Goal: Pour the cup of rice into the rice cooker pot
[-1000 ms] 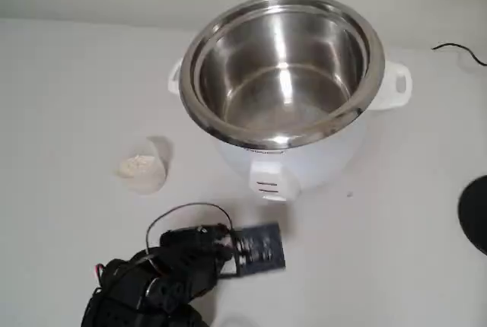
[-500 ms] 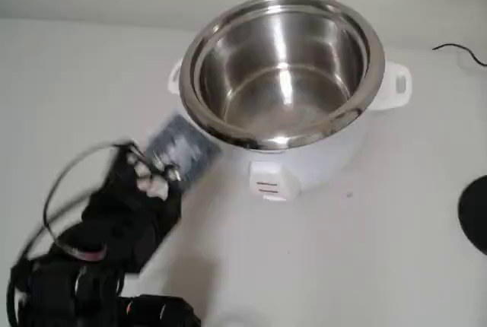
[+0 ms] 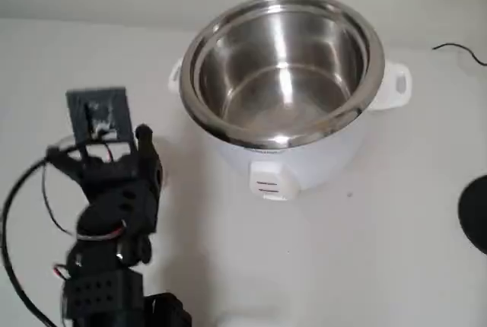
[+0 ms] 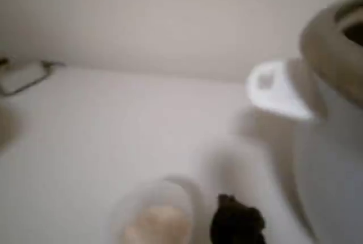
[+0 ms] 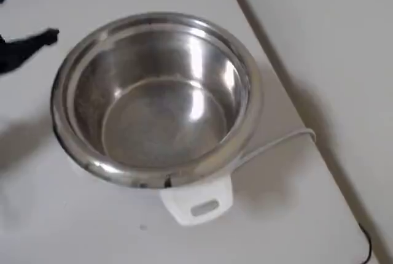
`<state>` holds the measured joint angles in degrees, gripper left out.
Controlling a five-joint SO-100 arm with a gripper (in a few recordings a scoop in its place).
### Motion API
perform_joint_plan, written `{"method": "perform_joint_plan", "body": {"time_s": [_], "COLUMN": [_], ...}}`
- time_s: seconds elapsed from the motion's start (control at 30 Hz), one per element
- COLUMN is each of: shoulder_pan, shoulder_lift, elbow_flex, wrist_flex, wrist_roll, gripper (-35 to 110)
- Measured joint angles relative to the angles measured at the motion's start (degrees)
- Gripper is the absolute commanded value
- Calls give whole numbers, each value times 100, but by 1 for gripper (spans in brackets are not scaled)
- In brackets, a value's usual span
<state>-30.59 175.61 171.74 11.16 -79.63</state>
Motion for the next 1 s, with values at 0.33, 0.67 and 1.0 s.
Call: {"method": "perform_joint_plan", "body": {"time_s": [0.33, 0.67, 1.0], "shoulder_pan": [422, 756, 466], "shoulder_lift": [-835, -5563, -8666], "elbow_flex": [624, 624, 387], "wrist_flex": [-773, -4983, -8156], "wrist_roll": [-88, 105, 105], "gripper": [58, 58, 58]}}
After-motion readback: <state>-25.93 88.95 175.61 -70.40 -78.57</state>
